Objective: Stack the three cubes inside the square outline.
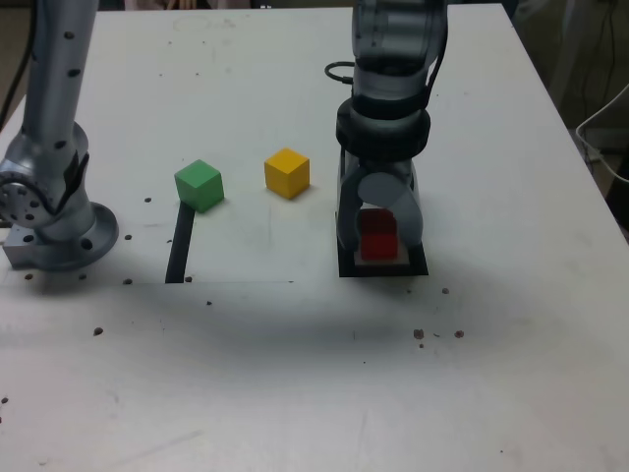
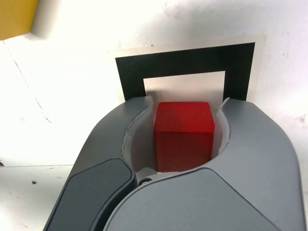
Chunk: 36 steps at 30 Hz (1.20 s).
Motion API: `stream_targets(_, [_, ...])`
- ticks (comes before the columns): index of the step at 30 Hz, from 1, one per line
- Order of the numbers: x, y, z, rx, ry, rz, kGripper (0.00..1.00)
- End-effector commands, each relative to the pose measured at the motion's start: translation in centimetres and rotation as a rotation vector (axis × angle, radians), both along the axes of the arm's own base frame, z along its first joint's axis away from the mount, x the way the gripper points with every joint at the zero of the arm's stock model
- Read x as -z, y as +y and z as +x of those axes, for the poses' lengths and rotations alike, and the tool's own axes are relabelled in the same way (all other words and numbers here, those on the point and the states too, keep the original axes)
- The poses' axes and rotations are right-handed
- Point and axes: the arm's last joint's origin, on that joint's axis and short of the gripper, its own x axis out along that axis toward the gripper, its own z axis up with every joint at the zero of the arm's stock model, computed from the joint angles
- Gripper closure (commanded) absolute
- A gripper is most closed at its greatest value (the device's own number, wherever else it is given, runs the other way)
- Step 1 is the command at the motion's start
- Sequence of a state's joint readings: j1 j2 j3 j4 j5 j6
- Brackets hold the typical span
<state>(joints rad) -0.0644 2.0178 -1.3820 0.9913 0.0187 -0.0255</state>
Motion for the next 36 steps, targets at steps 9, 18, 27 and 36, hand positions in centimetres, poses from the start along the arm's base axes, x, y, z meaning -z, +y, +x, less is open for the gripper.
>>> stream_targets(9, [0.1, -0.2, -0.3, -0.002, 0.036, 0.009, 0.27])
stream_targets(18, [-0.5, -0.3, -0.4, 0.002, 0.017, 0.021, 0.00])
stream_targets(27, [-3.3, -0.3, -1.6, 0.004, 0.000, 0.072, 0.00])
stream_targets(36, [-7.2, 1.5, -4.8, -0.044, -0.018, 0.136, 0.00])
